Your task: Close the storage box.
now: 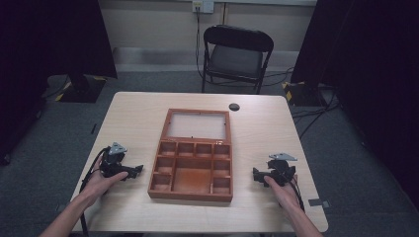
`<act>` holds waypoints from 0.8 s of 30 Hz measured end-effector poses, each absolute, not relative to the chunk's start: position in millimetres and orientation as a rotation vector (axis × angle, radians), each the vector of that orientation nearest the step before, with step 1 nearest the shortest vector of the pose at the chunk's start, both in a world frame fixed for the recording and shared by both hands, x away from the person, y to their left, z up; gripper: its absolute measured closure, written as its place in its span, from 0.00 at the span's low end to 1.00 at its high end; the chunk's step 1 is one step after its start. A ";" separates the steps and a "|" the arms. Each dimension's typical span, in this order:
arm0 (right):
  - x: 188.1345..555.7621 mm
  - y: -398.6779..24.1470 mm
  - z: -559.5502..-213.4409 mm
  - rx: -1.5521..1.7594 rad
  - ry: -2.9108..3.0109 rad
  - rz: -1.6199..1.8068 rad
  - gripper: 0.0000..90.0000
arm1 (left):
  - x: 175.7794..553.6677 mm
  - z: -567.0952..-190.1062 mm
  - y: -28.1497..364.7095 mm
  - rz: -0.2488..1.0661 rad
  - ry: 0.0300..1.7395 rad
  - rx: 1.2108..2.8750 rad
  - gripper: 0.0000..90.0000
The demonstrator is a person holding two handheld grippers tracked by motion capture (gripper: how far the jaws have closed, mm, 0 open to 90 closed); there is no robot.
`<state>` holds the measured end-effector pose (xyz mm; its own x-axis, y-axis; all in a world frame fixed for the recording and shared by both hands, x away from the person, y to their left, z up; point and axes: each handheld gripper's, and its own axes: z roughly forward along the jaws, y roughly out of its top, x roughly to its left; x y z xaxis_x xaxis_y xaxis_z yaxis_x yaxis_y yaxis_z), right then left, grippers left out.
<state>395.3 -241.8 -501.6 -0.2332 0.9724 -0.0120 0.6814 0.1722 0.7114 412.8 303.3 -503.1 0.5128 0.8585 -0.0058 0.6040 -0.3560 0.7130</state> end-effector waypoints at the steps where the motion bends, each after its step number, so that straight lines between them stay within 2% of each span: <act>1: 395.3 -241.9 -501.5 1.554 1.987 0.819 0.00 | 412.9 -502.9 303.5 0.495 1.186 2.094 0.00; 4: 395.2 -241.7 -501.5 1.556 1.985 0.819 0.00 | 412.8 -501.8 304.1 0.497 1.197 2.089 0.02; 11: 394.9 -241.8 -500.2 1.558 2.005 0.820 0.00 | 413.2 -499.1 308.4 0.502 1.220 2.057 0.14; 12: 394.5 -241.3 -499.6 1.550 2.013 0.821 0.01 | 413.4 -497.6 310.0 0.470 1.226 2.043 0.18; 16: 394.0 -237.7 -498.9 1.517 2.063 0.826 0.01 | 414.3 -494.5 312.7 0.434 1.247 2.039 0.18; 18: 393.8 -234.3 -495.9 1.494 2.074 0.833 0.16 | 414.3 -490.7 316.2 0.443 1.258 2.024 0.18; 19: 393.5 -234.3 -494.7 1.474 2.084 0.843 0.20 | 414.1 -489.8 316.5 0.449 1.266 2.016 0.18; 21: 393.7 -233.4 -494.2 1.468 2.089 0.842 0.16 | 414.3 -488.5 317.5 0.445 1.262 2.011 0.19; 23: 393.6 -232.5 -492.7 1.457 2.090 0.834 0.18 | 414.1 -487.3 317.8 0.440 1.263 1.995 0.19; 24: 393.3 -232.1 -492.2 1.451 2.091 0.837 0.16 | 414.1 -486.3 318.0 0.443 1.260 2.001 0.19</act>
